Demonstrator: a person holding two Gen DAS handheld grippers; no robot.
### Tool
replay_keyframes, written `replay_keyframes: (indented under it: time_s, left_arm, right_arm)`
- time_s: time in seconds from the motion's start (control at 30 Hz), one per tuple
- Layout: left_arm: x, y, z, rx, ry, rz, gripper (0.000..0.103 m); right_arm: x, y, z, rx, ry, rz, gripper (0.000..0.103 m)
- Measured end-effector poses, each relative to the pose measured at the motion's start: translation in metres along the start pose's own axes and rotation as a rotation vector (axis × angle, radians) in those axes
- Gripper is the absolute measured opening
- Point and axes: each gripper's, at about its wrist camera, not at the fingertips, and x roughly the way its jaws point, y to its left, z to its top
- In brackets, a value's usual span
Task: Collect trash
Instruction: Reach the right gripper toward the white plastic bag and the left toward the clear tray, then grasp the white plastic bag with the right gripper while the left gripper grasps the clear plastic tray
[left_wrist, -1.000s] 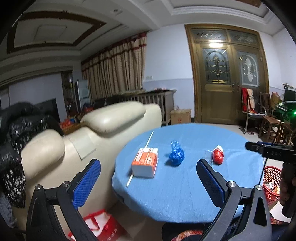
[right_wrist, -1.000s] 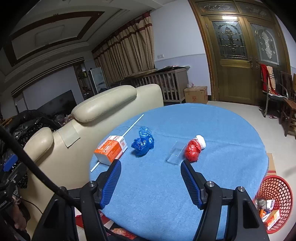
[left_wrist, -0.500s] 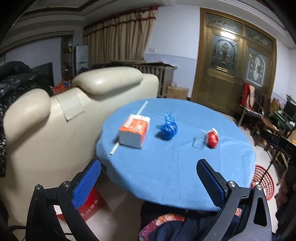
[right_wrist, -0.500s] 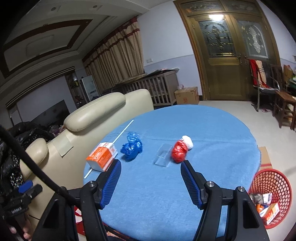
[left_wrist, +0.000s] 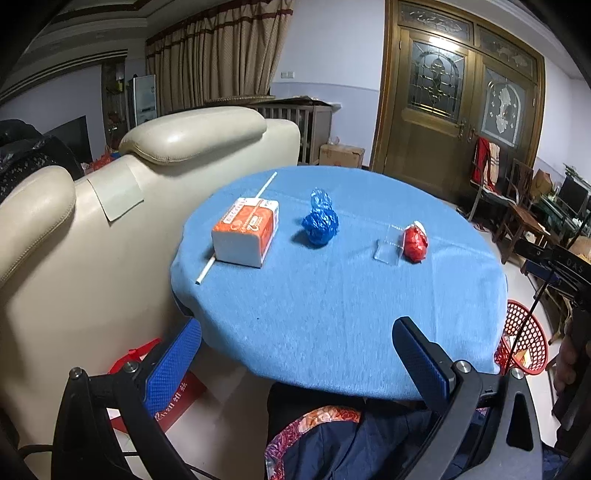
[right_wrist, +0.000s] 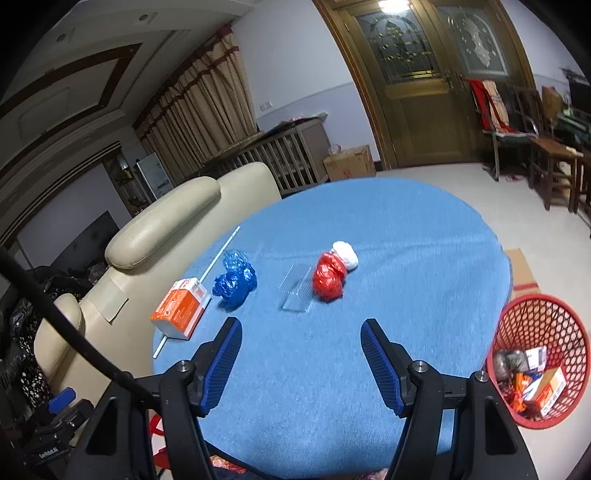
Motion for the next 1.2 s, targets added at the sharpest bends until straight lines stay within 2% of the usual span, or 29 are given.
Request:
replay_keyframes:
  time_s: [0.2, 0.37, 0.6, 0.8, 1.07, 1.1, 1.13, 1.2]
  left_arm:
    - [0.015, -0.006, -0.008, 0.021, 0.043, -0.017, 0.103]
    - [0.032, -0.008, -0.011, 0.039, 0.088, -0.013, 0.103]
    - [0.068, -0.006, -0.006, 0.019, 0.156, -0.004, 0.103]
    - [0.092, -0.006, -0.004, 0.024, 0.205, 0.017, 0.103]
    - [0.123, -0.012, 0.002, 0.048, 0.259, 0.029, 0.103]
    - [0.126, -0.014, 0.004, 0.053, 0.263, 0.028, 0.103]
    - [0.130, -0.016, 0.007, 0.061, 0.265, 0.028, 0.103]
    - [0.136, -0.022, 0.015, 0.080, 0.256, 0.027, 0.103]
  right_arm:
    - [0.018, -0.014, 0.000, 0.037, 0.043, 0.001, 0.070]
    - [0.059, -0.031, 0.014, 0.072, 0.112, 0.015, 0.067]
    - [0.157, -0.051, 0.062, 0.141, 0.240, 0.045, 0.061]
    - [0.237, -0.065, 0.098, 0.217, 0.303, 0.030, 0.060]
    - [0.313, -0.084, 0.113, 0.279, 0.367, -0.031, 0.060]
    - [0.322, -0.084, 0.111, 0.275, 0.384, -0.049, 0.058]
    - [0.329, -0.085, 0.108, 0.272, 0.406, -0.066, 0.050]
    - [0.338, -0.085, 0.104, 0.259, 0.427, -0.093, 0.043]
